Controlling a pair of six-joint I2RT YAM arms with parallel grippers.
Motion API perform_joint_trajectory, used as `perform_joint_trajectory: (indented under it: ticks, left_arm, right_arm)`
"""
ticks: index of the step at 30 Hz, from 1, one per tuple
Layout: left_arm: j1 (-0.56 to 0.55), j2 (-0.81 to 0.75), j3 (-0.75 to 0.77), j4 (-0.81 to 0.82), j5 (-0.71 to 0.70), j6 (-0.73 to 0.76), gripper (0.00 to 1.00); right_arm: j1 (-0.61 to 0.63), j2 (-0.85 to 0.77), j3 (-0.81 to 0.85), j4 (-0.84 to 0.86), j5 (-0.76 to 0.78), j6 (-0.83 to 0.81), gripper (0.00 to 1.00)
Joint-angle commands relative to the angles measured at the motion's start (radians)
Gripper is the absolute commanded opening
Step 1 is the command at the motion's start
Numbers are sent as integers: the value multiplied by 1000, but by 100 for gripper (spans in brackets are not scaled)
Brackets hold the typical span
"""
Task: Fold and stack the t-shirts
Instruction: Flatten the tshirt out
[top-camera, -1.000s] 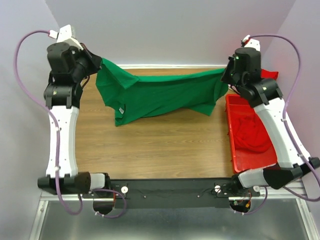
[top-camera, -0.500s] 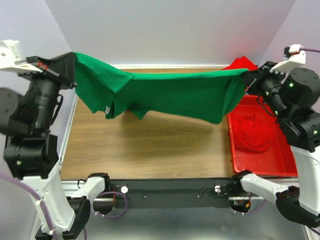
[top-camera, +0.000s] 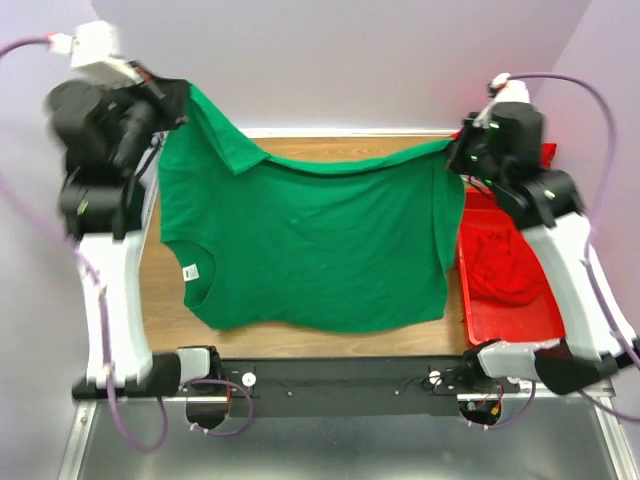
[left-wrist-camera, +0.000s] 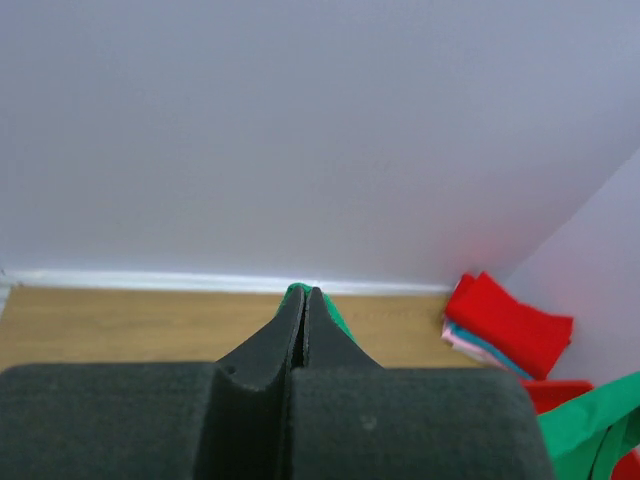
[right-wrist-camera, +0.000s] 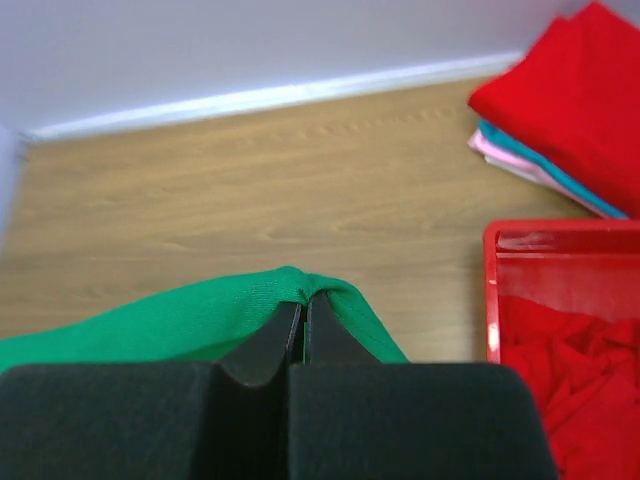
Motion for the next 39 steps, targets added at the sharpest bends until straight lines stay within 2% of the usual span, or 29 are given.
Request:
perform_joint_trajectory:
  ticks: [1,7,11,13,15,19,26,30,34,39]
  left_arm:
    - [6,136,-49,61,62,42,0]
    - [6,431,175,44,93,62,0]
    - [11,616,548,-19,99,50,0]
    - [25,655,601,10,123,21,0]
    - [37,617,550,96,139,-12,0]
    - [37,506,373,209,108,10,0]
    - [37,326,194,213,90,74,0]
    - [37,175,31,211,50,93,0]
    - [37,8,-23,162,2,137,0]
    - [37,-74,46,58,-64,211,0]
  right_arm:
    - [-4,109,-33,66,77,-41,1]
    - [-25,372,100,132,119,-84,1]
    - [-54,527,351,132,105,-102,1]
    - [-60,592,431,132,107,-134,1]
    - [-62,618,514,132,104,-166,1]
    - [-60,617,536,132,93,-203,1]
    - [-60,433,352,141,-4,-252,1]
    - [-60,282,225,143,-42,-257,1]
    - [-60,134,137,143,-116,-252,1]
    - [-60,-25,99,132,-169,-229,1]
